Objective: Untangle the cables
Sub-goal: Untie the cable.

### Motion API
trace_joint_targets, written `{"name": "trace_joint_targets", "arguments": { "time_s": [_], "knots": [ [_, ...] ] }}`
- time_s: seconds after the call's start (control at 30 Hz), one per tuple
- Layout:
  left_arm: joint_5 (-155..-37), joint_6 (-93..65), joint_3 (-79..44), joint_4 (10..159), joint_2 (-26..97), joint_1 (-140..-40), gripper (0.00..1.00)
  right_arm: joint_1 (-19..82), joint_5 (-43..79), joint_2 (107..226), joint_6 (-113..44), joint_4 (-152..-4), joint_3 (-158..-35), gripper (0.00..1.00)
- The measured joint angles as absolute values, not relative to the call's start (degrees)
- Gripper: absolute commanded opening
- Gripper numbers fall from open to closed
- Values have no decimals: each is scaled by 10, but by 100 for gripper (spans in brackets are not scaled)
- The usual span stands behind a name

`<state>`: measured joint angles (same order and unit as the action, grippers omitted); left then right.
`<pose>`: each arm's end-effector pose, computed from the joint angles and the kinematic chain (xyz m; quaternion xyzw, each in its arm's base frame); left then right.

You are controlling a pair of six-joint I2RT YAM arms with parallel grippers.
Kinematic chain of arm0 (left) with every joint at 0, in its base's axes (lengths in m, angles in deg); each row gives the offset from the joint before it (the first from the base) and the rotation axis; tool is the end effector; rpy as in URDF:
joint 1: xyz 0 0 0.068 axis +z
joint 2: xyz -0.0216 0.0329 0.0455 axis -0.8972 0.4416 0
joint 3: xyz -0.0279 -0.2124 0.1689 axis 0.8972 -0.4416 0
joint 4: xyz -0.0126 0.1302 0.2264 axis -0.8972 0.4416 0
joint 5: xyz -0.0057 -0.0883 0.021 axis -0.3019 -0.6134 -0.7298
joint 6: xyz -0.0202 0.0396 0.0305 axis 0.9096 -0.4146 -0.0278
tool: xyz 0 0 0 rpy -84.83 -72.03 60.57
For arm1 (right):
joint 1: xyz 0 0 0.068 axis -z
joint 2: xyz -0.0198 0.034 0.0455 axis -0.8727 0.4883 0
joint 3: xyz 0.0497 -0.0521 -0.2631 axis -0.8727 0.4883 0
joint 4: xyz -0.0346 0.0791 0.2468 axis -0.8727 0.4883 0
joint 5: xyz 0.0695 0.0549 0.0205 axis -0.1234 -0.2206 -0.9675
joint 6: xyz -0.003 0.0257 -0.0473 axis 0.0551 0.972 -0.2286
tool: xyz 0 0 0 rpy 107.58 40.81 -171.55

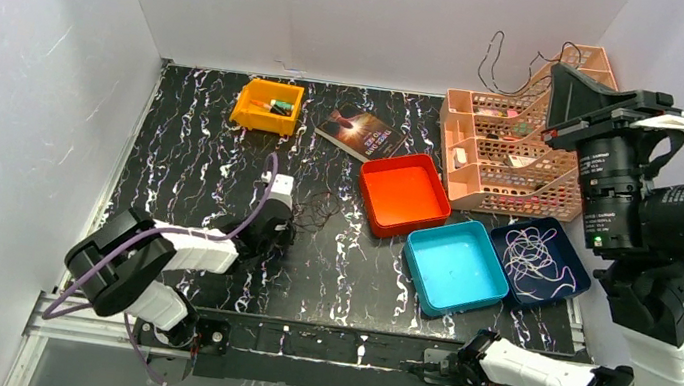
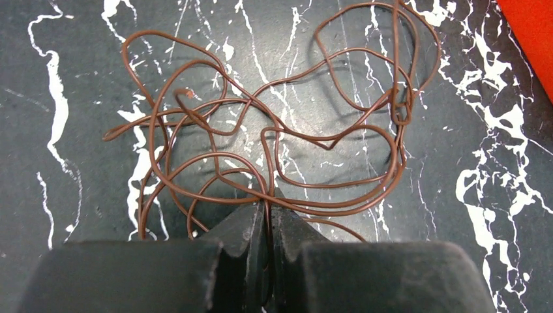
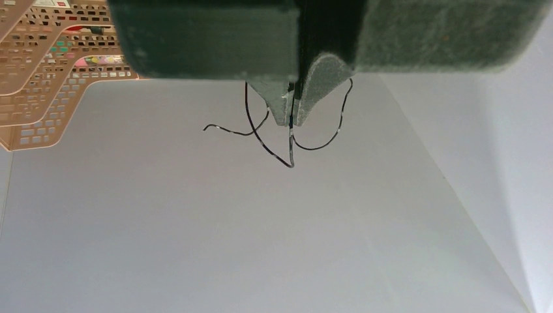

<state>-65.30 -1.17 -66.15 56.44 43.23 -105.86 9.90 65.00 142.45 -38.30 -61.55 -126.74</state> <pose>0.2008 -0.1628 0.1438 0.0351 0.8501 -0.1316 0.5088 0.0682 0.0478 0.6110 0.0843 0.5420 0.2235 0.8057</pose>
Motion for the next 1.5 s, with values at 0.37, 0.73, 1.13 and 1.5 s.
{"name": "trace_joint_targets", "arguments": {
  "time_s": [0.37,0.73,1.13,1.5],
  "knots": [
    [-657,8,-669,659,316,-1055,0,99,679,1478,-401,-604,-1236,0],
    [-671,23,-664,753,252,-1055,0,101,688,1568,-398,-591,-1141,0],
    [-693,30,-645,796,253,-1055,0,269,588,1573,-313,-584,-975,0],
    [-697,32,-641,814,254,-1055,0,292,492,1569,-291,-579,-987,0]
  ]
}}
